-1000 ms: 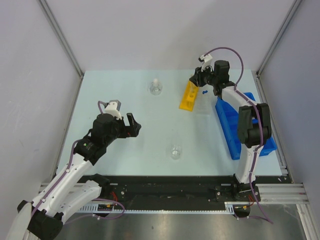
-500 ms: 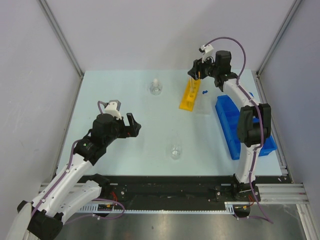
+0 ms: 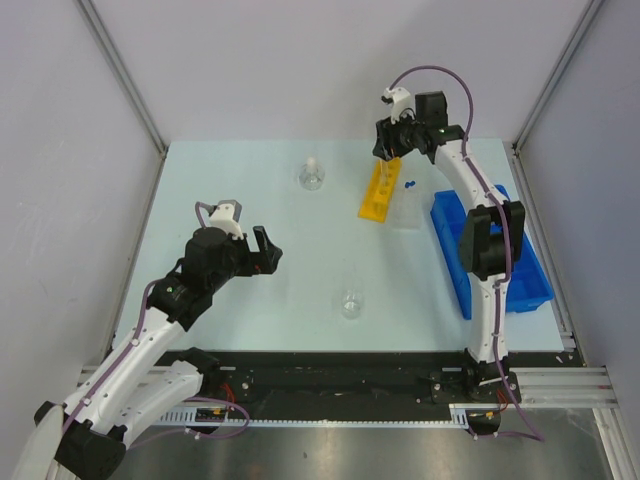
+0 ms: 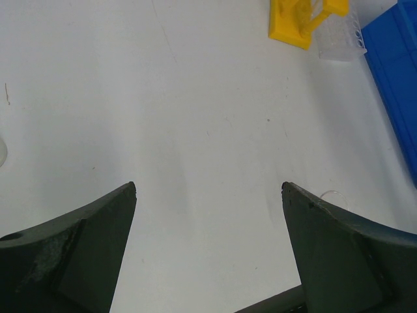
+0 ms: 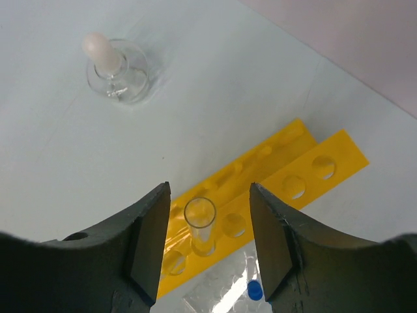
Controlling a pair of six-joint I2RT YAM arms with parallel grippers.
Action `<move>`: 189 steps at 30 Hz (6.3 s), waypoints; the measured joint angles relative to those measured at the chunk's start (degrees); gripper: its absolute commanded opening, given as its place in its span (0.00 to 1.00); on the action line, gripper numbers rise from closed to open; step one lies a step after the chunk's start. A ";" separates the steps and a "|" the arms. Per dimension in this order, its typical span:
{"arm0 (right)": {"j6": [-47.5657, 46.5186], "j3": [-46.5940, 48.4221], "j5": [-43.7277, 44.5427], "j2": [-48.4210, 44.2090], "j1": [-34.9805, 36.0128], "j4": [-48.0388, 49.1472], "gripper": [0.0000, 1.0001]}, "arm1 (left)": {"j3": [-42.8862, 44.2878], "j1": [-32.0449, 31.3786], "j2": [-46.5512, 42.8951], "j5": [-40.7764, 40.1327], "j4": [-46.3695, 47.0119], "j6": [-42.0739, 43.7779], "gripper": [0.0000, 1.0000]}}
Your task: Organize the chemistry lab equipment
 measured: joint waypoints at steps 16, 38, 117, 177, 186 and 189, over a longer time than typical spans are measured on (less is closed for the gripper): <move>-3.28 7.58 5.84 3.82 2.08 -9.60 0.32 | 0.00 0.00 0.02 0.83 0.02 0.00 0.97; -0.79 -3.93 4.22 -1.49 1.36 0.59 0.20 | 0.00 0.00 0.00 0.85 0.02 0.00 0.97; 0.87 -29.42 -8.46 -21.79 -3.52 21.55 0.82 | 0.02 0.04 0.39 1.33 0.11 -0.02 1.00; 29.29 -36.54 37.09 -13.64 11.89 9.84 0.62 | -1.05 1.64 2.91 6.88 -1.38 -0.66 1.00; 28.63 -36.57 37.29 -13.64 12.70 10.27 0.49 | -1.05 1.64 2.91 6.88 -1.38 -0.66 1.00; 28.22 -36.65 37.20 -13.64 12.74 10.62 0.47 | -1.05 1.66 2.91 6.88 -1.38 -0.66 1.00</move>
